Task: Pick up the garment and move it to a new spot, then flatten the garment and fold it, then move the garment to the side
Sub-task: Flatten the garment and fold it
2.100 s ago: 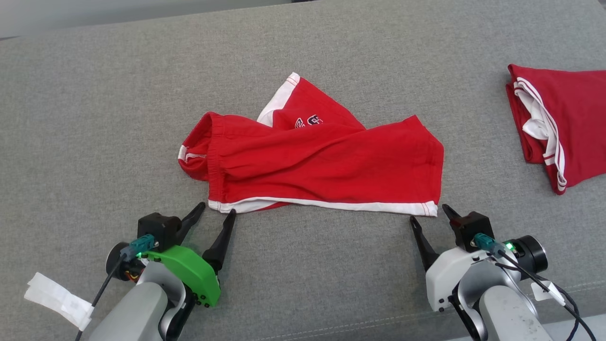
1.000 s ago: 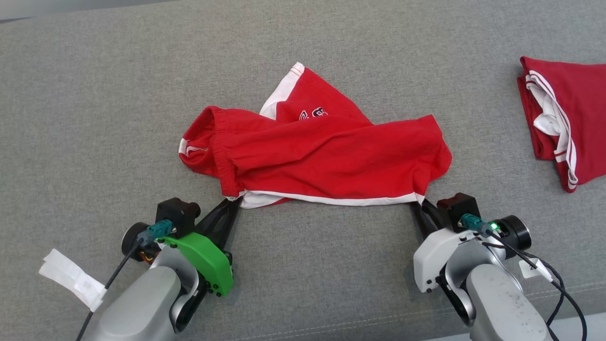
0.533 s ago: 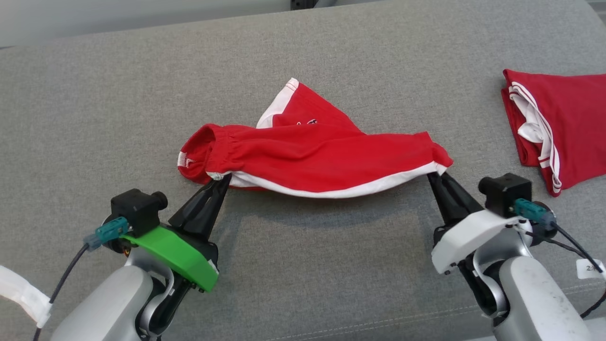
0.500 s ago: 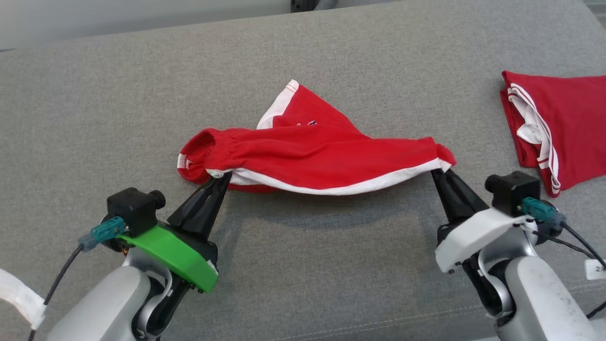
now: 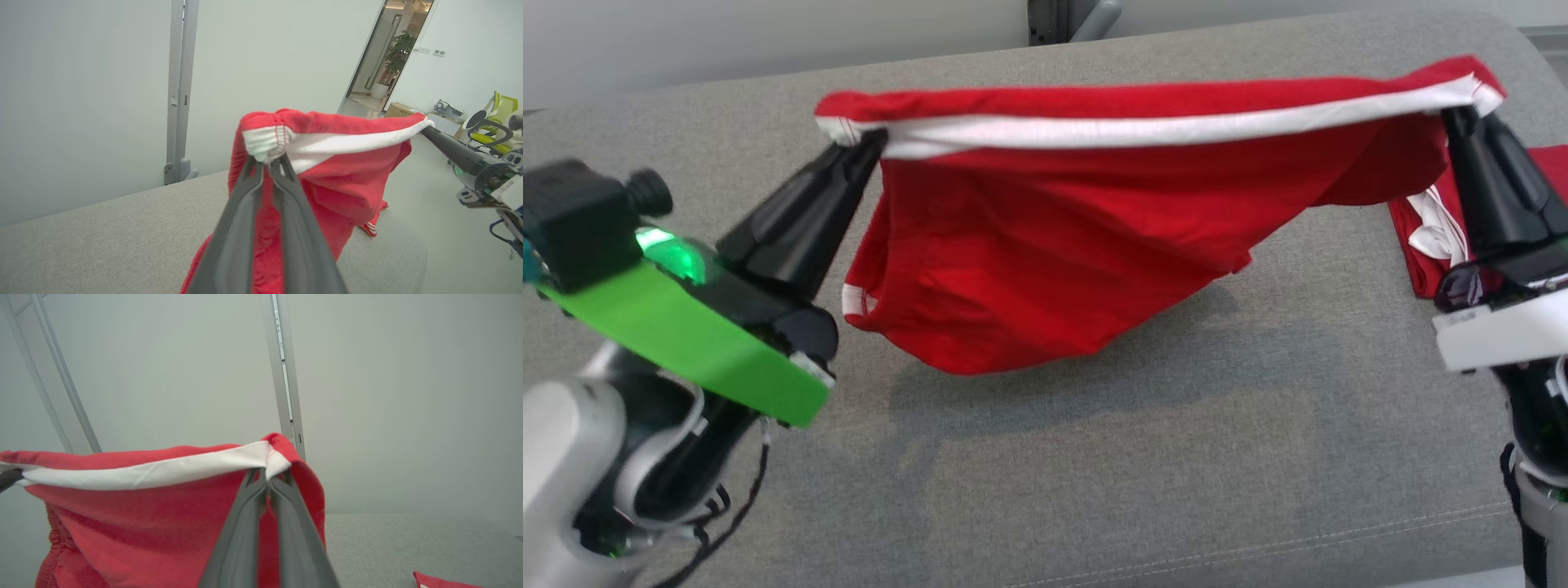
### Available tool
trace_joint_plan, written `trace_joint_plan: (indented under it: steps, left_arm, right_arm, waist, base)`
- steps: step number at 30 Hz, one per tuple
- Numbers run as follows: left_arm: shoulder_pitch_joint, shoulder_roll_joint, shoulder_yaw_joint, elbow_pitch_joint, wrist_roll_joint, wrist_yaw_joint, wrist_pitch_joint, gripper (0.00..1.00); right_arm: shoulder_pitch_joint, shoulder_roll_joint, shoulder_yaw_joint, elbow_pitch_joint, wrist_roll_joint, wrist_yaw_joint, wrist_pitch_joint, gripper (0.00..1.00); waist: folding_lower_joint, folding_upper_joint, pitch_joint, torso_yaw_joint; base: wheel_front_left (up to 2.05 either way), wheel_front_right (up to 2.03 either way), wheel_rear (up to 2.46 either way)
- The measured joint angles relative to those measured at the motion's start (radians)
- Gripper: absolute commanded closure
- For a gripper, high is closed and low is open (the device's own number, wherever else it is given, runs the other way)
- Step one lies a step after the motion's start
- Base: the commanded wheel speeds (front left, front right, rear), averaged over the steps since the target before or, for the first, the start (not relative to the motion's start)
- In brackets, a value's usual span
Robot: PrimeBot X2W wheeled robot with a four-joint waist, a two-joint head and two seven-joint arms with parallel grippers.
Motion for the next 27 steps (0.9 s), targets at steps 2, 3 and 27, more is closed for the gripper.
trace_joint_plan:
  steps: [2, 3, 27]
  left_arm:
    - [-0.067, 0.012, 0.030, -0.006, -0.026, 0.015, 0.055, 1.00]
    - [-0.103, 0.019, 0.040, -0.002, -0.035, 0.019, 0.082, 1.00]
    - [-1.081, -0.177, -0.017, 1.014, 0.327, -0.148, -0.172, 1.00]
  right_arm:
    - [-0.066, -0.014, -0.014, -0.008, 0.000, 0.000, 0.026, 1.00]
    - [-0.101, -0.019, -0.021, -0.003, 0.000, 0.000, 0.039, 1.00]
    - [-1.213, 0.122, 0.059, 0.953, -0.302, 0.003, -0.397, 1.00]
  waist:
    - [0.0000, 0.0000, 0.014, -0.001]
    - [0.0000, 0.0000, 0.023, -0.001]
    - [0.0003, 0.0000, 0.452, -0.043]
  base:
    - [0.00, 0.00, 0.00]
    - [0.00, 0.00, 0.00]
    - [0.00, 0.00, 0.00]
